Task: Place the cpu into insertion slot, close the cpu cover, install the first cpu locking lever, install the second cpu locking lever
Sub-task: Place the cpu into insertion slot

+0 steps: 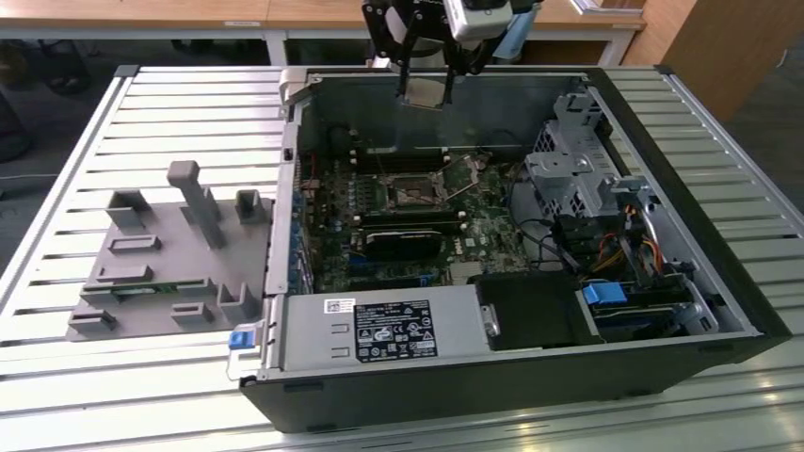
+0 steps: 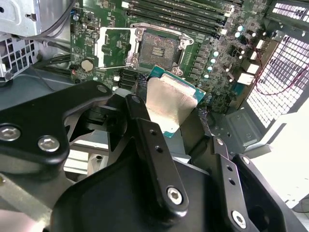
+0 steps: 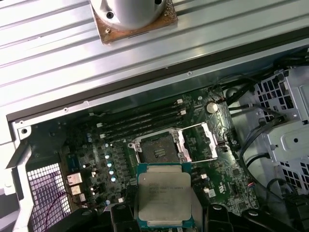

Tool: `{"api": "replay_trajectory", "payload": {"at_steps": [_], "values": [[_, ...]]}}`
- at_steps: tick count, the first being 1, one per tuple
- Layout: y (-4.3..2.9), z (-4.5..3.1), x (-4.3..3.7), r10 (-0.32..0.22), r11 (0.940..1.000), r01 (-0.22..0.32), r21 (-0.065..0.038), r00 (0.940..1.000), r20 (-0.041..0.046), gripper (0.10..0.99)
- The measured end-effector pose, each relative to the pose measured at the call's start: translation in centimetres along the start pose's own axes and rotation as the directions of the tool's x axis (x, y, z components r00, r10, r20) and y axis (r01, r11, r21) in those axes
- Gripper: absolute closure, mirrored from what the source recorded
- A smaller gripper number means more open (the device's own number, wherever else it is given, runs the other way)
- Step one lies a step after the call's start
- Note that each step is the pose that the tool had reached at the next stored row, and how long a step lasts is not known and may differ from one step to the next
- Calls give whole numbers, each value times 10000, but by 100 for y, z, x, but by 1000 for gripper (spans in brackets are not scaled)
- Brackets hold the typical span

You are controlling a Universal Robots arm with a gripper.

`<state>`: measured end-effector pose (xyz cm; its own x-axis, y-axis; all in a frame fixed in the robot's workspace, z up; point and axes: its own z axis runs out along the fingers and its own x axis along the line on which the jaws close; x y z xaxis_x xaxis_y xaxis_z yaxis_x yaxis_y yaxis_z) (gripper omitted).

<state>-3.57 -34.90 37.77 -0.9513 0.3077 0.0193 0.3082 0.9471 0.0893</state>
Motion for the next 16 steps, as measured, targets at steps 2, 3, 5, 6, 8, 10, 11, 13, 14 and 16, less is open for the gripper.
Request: {"api": "replay_trajectory", "payload": {"at_steps": [2, 3, 5, 6, 8, 10, 11, 13, 14, 16], "values": [[0, 0, 0, 81, 10000, -81, -1, 10000, 7, 561], [0, 1, 0, 120, 9999, -120, -2, 9999, 11, 561], [0, 1, 0, 195, 9998, -195, -4, 9998, 17, 561], [0, 1, 0, 231, 9997, -231, -5, 9997, 21, 561], [0, 1, 0, 310, 9995, -310, -6, 9995, 28, 561], [0, 2, 0, 386, 9993, -386, -9, 9992, 34, 561], [0, 2, 0, 424, 9991, -424, -9, 9991, 38, 561], [0, 3, 0, 500, 9988, -500, -11, 9987, 45, 561], [0, 3, 0, 536, 9986, -536, -12, 9985, 48, 561], [0, 3, 0, 614, 9981, -614, -14, 9981, 55, 561]]}}
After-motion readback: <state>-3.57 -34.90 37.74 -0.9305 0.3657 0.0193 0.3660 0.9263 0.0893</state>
